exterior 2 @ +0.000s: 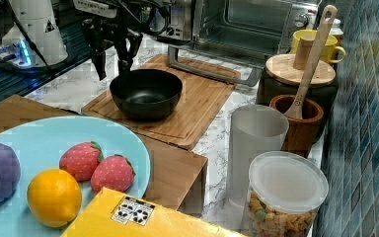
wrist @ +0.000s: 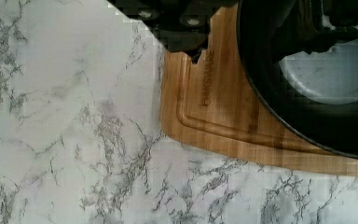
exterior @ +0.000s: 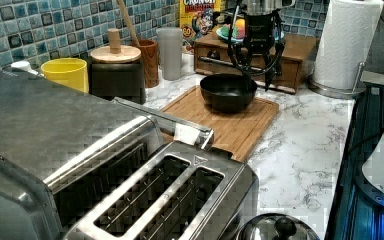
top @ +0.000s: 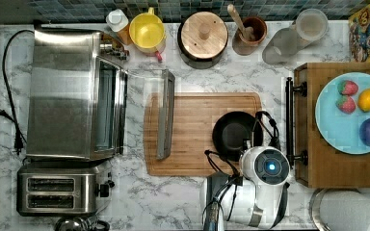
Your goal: Put the bowl on the board.
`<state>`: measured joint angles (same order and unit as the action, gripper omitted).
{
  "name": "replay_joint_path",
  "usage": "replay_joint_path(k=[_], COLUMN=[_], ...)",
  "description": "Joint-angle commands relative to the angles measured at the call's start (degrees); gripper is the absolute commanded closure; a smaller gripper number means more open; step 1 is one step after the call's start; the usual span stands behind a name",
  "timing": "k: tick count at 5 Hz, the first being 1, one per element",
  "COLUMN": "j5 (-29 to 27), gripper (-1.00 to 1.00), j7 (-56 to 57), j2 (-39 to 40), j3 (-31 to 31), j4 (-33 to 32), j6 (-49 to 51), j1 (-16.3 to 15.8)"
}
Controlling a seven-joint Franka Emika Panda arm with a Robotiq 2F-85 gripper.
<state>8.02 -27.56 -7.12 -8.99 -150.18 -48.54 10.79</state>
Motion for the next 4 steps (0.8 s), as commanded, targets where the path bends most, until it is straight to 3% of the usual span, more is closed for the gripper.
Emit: replay_joint_path(k=[1,3,4], j5=[-0.91,-0.99,-0.71], gripper=[0.00,0.00,0.00], j7=[1.01,1.06,0.87], j2=[-0.94,-0.93,-0.96], j3=[-0.99,-0.61,-1.93], j4=[6.18,6.19,6.20], j6=[-0.63,-0.62,-0.60], j1=[-1.05,-0.68,-1.99])
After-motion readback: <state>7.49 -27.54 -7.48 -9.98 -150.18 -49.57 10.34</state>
